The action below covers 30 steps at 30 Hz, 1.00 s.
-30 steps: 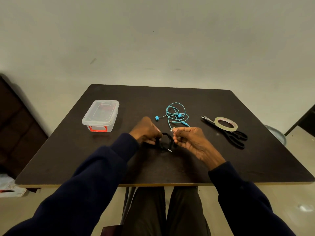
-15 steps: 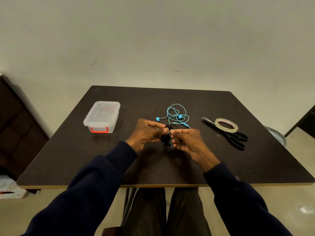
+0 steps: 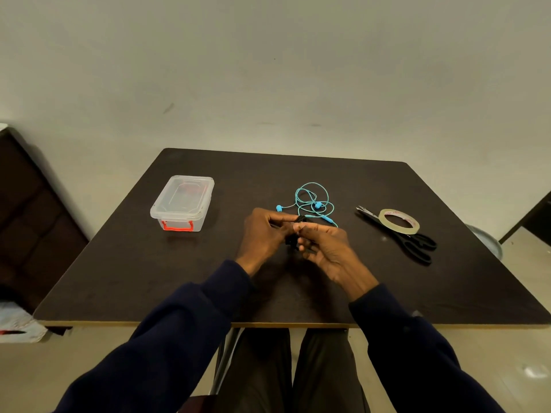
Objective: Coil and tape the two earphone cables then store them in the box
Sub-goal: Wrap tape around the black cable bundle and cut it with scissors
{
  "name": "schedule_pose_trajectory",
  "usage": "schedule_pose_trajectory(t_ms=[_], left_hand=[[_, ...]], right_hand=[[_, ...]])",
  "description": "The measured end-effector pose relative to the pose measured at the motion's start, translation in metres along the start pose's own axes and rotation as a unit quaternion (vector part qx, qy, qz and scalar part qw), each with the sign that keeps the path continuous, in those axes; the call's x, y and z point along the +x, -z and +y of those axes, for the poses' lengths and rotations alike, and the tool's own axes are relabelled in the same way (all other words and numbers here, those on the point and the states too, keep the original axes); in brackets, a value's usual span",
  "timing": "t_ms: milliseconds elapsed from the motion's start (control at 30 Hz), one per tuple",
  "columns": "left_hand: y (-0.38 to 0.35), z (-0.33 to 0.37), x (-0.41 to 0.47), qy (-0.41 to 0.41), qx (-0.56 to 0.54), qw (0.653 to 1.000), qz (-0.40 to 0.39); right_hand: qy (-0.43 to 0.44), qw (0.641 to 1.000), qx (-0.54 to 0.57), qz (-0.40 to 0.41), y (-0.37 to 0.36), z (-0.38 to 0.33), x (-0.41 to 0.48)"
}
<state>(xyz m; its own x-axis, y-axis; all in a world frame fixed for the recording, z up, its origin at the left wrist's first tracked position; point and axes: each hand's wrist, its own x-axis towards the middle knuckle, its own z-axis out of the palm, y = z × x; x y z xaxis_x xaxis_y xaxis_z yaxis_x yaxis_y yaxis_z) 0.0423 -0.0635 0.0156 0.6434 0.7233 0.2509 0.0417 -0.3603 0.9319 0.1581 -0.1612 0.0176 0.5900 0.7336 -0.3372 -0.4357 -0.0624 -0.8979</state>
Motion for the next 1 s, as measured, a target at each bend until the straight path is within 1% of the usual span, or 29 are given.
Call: schedule_pose_trajectory(t_ms=[133,300,433,567,700,900,1000], left_hand=[[0.001,0.002,0.0,0.005,-0.007,1.0,0.004],[0.004,0.003,0.003,0.061,-0.063,0.996,-0.027],[0.011,0.007,0.008,0.127,-0.122,0.983,-0.054],[0.015,0.009,0.011,0.187,-0.122,0.973,-0.064],[0.018,0.011,0.013,0.178,-0.132,0.974,-0.053],[0.018,0.011,0.013,0.154,-0.09,0.983,-0.042],[0.018,0.01,0.012,0.137,-0.076,0.987,-0.038]], right_hand=[[-0.009,0.998,0.056,-0.015,-0.002,0.002,0.003],[-0.025,0.995,0.09,-0.045,0.0,0.001,-0.001],[-0.028,0.993,0.094,-0.064,0.002,0.0,-0.004],[-0.005,0.995,0.054,-0.088,0.001,-0.003,-0.008],[0.008,0.997,0.024,-0.079,0.002,-0.008,-0.008],[-0.016,0.994,0.06,-0.088,0.001,-0.005,-0.008],[-0.001,0.992,0.074,-0.106,0.003,-0.003,-0.006]])
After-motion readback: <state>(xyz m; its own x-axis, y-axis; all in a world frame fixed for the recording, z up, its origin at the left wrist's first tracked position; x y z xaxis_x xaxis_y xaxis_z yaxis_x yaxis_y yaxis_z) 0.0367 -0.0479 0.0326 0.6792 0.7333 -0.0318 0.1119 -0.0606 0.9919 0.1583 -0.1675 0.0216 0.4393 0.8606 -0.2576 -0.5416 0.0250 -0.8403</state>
